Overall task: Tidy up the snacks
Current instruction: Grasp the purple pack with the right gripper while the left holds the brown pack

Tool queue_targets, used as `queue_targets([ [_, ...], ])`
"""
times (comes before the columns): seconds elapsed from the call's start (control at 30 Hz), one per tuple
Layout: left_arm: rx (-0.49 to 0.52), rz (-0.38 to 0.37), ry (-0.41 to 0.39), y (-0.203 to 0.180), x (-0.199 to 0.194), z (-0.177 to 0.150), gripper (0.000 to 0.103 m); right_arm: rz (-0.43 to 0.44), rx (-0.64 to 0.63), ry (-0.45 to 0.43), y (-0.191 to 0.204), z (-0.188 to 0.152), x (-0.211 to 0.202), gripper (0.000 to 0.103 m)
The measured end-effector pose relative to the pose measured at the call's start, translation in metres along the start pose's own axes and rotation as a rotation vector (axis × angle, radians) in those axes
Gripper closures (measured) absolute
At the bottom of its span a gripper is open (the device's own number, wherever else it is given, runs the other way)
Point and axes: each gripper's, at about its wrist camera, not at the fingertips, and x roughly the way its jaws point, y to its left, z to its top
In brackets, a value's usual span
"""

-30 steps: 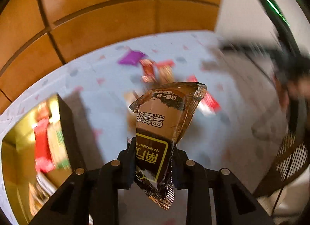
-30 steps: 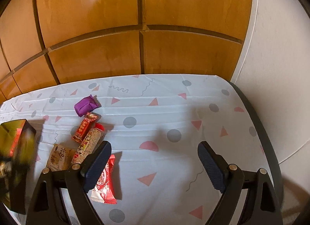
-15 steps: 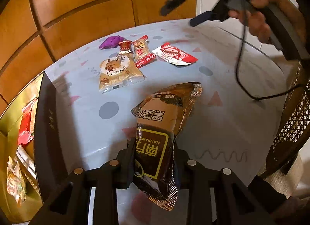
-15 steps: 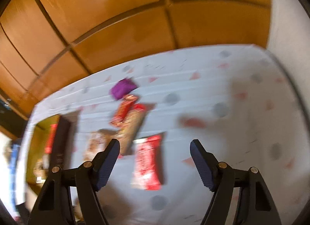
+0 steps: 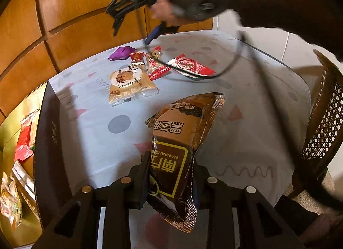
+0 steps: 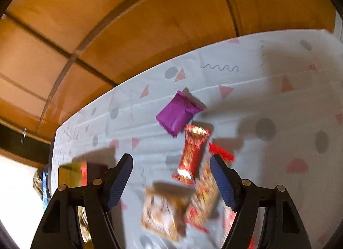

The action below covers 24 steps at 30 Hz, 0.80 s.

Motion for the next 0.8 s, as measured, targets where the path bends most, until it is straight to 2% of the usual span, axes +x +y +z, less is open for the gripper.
queue_targets([
  [0.27,-0.007,-0.03,-0.01,0.003,0.0,-0.001,0.072,-0.053,0.11,0.018,0.004,0.047,0.06,0.027],
  [0.37,-0.007,-0.036,-0.012,0.003,-0.002,-0.002,0.072,-0.086,0.1,0.029,0.012,0.055,0.081,0.027],
  [0.43,-0.008,-0.042,-0.012,0.006,0.001,-0.001,0.072,-0.155,0.035,0.018,0.023,0.056,0.093,0.027],
  [0.47,-0.009,-0.042,-0.012,0.006,0.001,-0.001,0.072,-0.211,-0.031,0.011,0.034,0.055,0.097,0.036],
  [0.5,-0.01,-0.043,-0.012,0.006,0.001,-0.001,0.072,-0.287,-0.131,0.017,0.048,0.052,0.103,0.056],
  [0.53,-0.012,-0.044,-0.012,0.007,0.001,-0.001,0.072,-0.322,-0.198,0.021,0.056,0.049,0.105,0.064],
  [0.63,-0.01,-0.041,-0.012,0.007,0.002,-0.001,0.072,-0.302,-0.241,0.026,0.063,0.043,0.097,0.067],
  [0.67,-0.01,-0.041,-0.012,0.007,0.002,-0.001,0.072,-0.3,-0.259,-0.007,0.066,0.041,0.085,0.067],
  [0.8,-0.015,-0.034,-0.01,0.006,0.002,-0.001,0.072,-0.249,-0.316,-0.049,0.073,0.03,0.044,0.067],
])
